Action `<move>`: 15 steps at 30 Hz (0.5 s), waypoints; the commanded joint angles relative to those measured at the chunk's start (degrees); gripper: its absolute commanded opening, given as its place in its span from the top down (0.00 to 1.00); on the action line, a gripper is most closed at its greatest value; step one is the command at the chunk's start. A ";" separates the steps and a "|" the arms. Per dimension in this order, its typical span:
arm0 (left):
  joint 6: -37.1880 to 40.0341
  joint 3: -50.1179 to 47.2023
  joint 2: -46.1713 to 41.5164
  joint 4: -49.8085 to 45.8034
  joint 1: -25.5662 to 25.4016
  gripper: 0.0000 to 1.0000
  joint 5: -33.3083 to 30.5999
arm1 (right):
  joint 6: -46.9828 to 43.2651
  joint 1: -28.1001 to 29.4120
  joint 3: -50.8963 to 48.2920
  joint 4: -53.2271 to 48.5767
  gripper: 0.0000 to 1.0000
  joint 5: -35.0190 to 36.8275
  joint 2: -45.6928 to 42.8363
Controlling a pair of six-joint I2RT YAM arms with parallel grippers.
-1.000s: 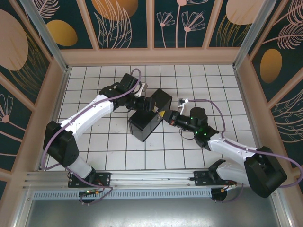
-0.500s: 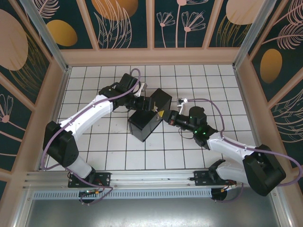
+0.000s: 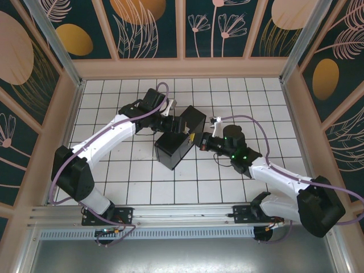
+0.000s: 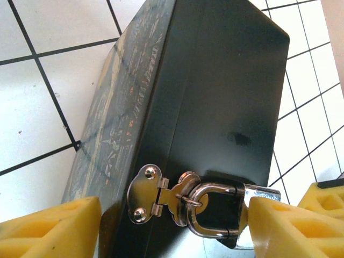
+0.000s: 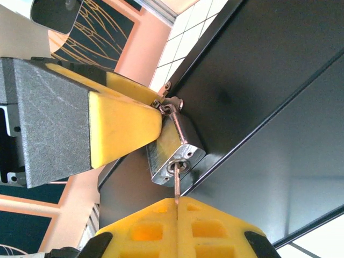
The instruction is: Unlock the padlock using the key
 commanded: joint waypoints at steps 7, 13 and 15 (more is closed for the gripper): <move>2.05 -2.10 1.42 -4.46 -1.05 0.30 2.86 | 5.08 -4.96 1.84 10.94 1.00 -9.39 3.97; 2.09 -2.06 1.81 -4.70 -1.08 0.30 2.16 | 3.33 -4.81 4.02 9.05 1.00 -10.97 4.95; 2.12 -1.57 2.15 -4.75 -1.07 0.29 2.02 | 1.79 -4.95 4.83 6.72 1.00 -12.39 4.76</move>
